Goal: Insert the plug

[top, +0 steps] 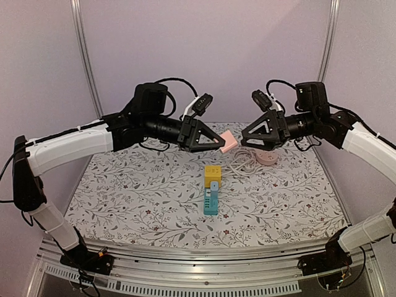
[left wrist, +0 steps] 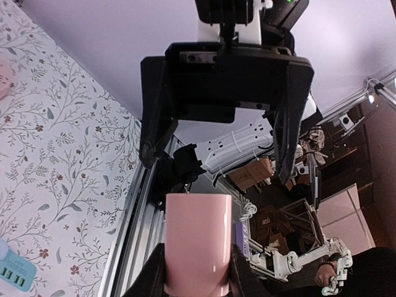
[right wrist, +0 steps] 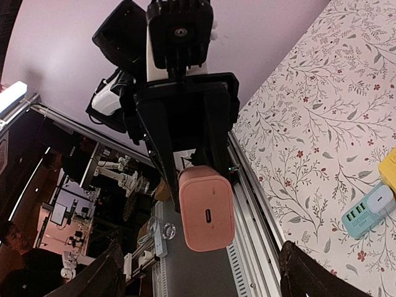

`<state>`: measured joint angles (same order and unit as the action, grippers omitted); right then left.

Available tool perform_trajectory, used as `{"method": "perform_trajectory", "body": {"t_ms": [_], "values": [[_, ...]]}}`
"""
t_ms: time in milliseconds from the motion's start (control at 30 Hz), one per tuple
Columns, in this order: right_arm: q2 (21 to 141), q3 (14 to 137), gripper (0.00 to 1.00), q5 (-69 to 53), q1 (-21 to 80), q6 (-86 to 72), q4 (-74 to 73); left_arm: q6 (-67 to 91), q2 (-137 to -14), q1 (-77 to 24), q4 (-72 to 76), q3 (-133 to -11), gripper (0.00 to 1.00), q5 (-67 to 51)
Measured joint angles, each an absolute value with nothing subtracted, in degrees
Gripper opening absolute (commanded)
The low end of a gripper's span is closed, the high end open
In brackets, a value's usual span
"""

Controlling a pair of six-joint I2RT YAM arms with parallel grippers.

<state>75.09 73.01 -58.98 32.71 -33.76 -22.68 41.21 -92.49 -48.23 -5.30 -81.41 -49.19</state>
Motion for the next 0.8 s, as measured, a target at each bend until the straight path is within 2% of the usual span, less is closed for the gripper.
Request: {"method": "perform_trajectory", "body": {"t_ms": [367, 700, 800], "values": [[77.17, 73.87, 0.66, -63.68, 34.22, -31.86, -23.18, 43.22, -93.73, -48.97, -3.64, -81.41, 0.00, -53.17], [80.01, 76.53, 0.42, -64.62, 34.41, -28.75, -27.05, 44.03, -96.31, -49.84, -3.20, -81.73, 0.00, -55.02], [81.06, 76.79, 0.39, -64.75, 34.63, -27.64, -28.93, 43.99, -97.12, -50.00, -3.33, -82.52, 0.00, -54.96]]}}
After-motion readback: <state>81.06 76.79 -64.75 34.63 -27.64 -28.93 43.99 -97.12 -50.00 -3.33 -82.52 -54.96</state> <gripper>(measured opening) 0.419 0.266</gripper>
